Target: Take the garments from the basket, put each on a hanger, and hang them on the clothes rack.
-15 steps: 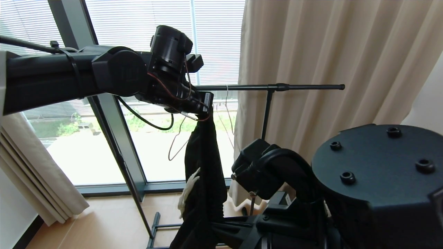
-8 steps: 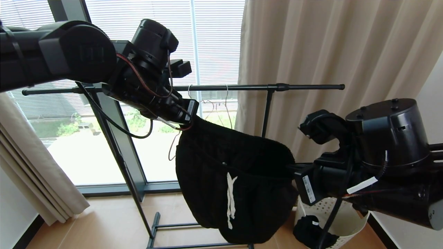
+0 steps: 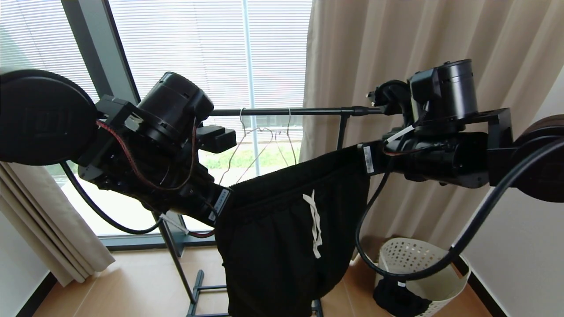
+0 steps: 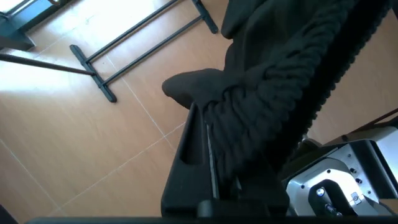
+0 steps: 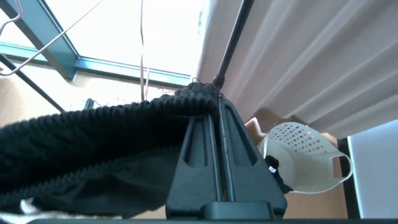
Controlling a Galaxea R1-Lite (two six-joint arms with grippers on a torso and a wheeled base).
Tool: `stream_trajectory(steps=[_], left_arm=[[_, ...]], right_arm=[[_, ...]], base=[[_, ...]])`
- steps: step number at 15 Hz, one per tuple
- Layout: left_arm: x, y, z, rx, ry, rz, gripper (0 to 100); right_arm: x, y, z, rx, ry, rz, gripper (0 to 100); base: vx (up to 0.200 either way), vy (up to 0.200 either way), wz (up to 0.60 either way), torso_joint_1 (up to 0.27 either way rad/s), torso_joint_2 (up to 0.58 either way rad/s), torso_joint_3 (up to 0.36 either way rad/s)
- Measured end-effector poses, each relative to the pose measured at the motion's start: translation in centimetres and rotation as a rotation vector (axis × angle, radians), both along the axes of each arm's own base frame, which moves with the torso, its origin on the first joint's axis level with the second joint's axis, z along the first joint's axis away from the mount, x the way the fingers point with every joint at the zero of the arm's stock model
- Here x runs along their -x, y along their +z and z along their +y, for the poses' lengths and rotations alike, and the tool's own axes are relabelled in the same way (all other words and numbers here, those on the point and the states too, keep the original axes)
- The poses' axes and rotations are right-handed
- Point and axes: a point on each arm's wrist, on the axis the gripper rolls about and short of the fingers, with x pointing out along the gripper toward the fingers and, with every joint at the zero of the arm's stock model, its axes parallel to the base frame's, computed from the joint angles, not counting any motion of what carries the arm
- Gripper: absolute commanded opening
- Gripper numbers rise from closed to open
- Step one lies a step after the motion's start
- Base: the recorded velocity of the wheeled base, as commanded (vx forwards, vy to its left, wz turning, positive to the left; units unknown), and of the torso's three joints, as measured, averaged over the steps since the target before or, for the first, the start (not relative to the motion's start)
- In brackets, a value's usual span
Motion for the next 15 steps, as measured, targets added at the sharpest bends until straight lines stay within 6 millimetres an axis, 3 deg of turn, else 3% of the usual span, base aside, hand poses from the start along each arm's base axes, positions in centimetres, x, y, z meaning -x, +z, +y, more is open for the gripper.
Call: stream_trajectory(steps=[4,7,11,15], left_arm=[[3.2,-3.2,-2.4,0.02,-0.106,0.008,0],[4.9,-4.6,-4.6,0.053,-0.18,0.034,0],[5.5,-5.7,-7.2,0.091,-0.182,0.081,0],[4.6,-6.2,-6.9,0.074,-0.146,0.084,0]], right_arm=[[-3.3,-0.1,2.7,-0.006,-0.021,-0.037,0],[-4.6,-0.4,4.8,-0.026,-0.005,-0.057,0],[-5.0,-1.0,6.1,-0.057,0.001,-0.052,0],[-5.2,-1.0,5.6,-0.062,-0.014,-0.046,0]], base=[[0.0,0.0,0.0,0.0,0.0,0.0],[0.0,0.0,0.0,0.0,0.0,0.0],[0.0,0.0,0.0,0.0,0.0,0.0],[0.0,0.0,0.0,0.0,0.0,0.0]])
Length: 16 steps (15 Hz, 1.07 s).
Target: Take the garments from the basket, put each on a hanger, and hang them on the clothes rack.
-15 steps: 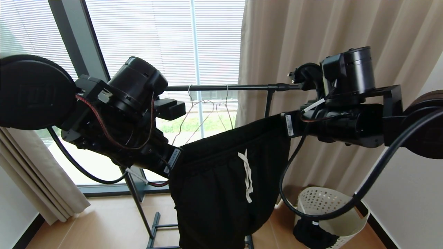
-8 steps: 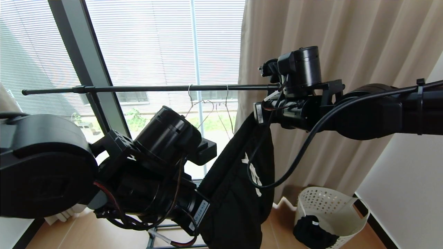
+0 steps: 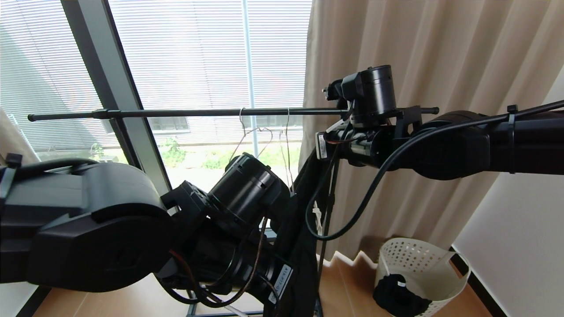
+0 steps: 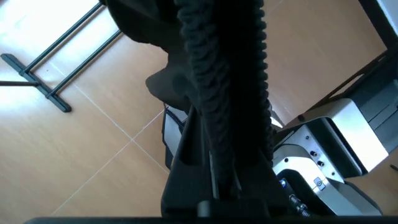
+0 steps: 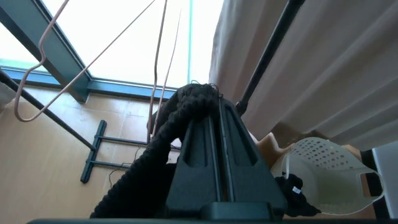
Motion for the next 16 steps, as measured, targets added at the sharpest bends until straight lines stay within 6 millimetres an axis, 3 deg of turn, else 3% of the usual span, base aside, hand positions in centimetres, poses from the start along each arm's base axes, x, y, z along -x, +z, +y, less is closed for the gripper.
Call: stream_trajectory(steps=[6,10,16], left_arm=[[-3.4,-0.1,3.1,-0.012,0.177,-0.031,0],[-5.3,0.1,5.1,-0.031,0.301,-0.089,0],[-6.5,0.1,6.6,-0.006,0.363,-0.117,0]], right_arm=[[1.6,0.2,-3.0,0.012,-0.04,0.025,0],[4.8,0.7,-5.4,0.02,-0.041,0.044,0],[8.6,0.6,-7.8,0.026,-0.032,0.066,0]], base=[[0.0,0.0,0.0,0.0,0.0,0.0],[0.0,0.0,0.0,0.0,0.0,0.0],[0.0,0.0,0.0,0.0,0.0,0.0]])
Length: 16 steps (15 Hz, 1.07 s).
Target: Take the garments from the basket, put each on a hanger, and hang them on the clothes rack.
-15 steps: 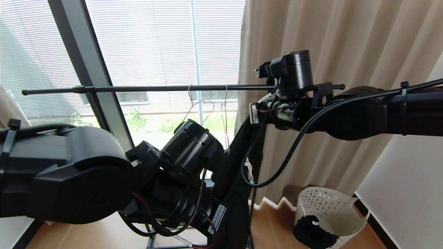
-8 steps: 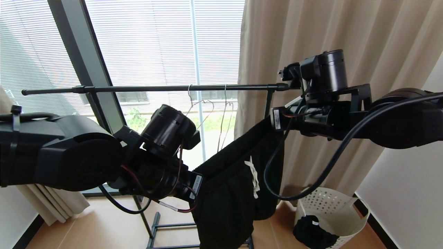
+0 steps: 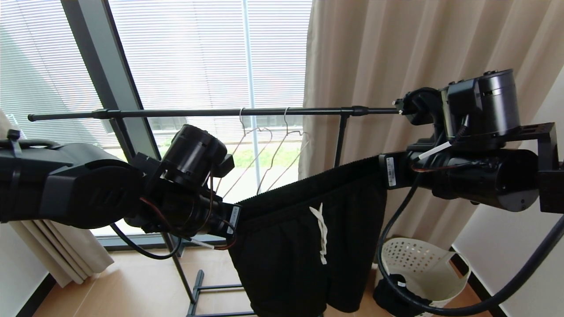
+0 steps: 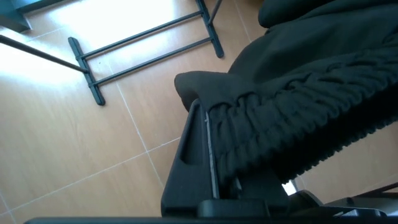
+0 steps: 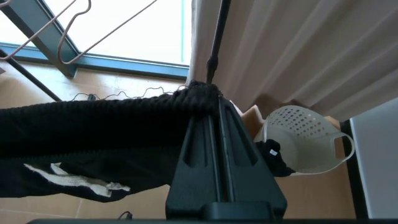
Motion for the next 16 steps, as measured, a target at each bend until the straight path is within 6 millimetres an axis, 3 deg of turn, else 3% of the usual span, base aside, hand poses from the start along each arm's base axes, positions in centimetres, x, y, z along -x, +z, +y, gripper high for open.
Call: stream_trajectory(steps=[4,10,11,16], left_arm=[[-0.49,0.09,0.19,0.018,0.005,-0.031,0],[-0.64,0.47,0.14,0.015,-0.02,-0.073,0],[-0.59,0.41,0.18,0.008,-0.03,-0.075,100],[-0.38,0.43,0.48,0.005,-0.033,-0.087,100]], right_arm=[[1.06,0.4,-0.72,-0.002,0.0,-0.012,0],[0.65,0.45,-0.51,-0.002,-0.001,-0.013,0],[0.57,0.42,-0.55,-0.002,-0.003,-0.012,0],[0.11,0.68,-1.07,-0.008,-0.023,-0.019,0]], base=[[0.0,0.0,0.0,0.0,0.0,0.0],[0.0,0.0,0.0,0.0,0.0,0.0],[0.0,0.0,0.0,0.0,0.0,0.0],[0.0,0.0,0.0,0.0,0.0,0.0]])
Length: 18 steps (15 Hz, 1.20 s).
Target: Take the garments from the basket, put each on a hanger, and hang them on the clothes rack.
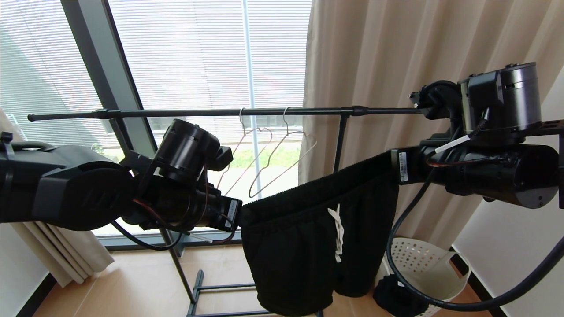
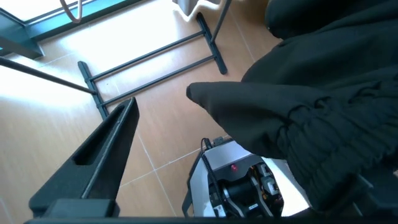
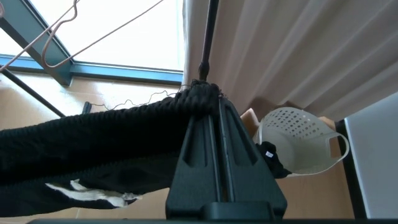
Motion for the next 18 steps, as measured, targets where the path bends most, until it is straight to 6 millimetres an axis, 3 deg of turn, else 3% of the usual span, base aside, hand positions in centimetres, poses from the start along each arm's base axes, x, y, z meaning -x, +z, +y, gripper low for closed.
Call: stream_trajectory(steps=[8,15,18], left_arm=[[3.0,0.1,2.2,-0.009,0.014,0.007,100],[1.2,1.7,3.5,0.02,0.007,-0.067,100],[1.5,3.2,4.1,0.173,-0.173,-0.059,100]], right_arm=[[-0.3,0.3,-1.4,-0.004,-0.043,-0.007,0],[-0.5,0.3,-1.5,-0.008,-0.051,-0.009,0],[-1.5,-0.6,-1.0,-0.005,-0.056,-0.004,0]], base=[[0.0,0.0,0.0,0.0,0.0,0.0],[0.0,0.0,0.0,0.0,0.0,0.0],[0.0,0.0,0.0,0.0,0.0,0.0]])
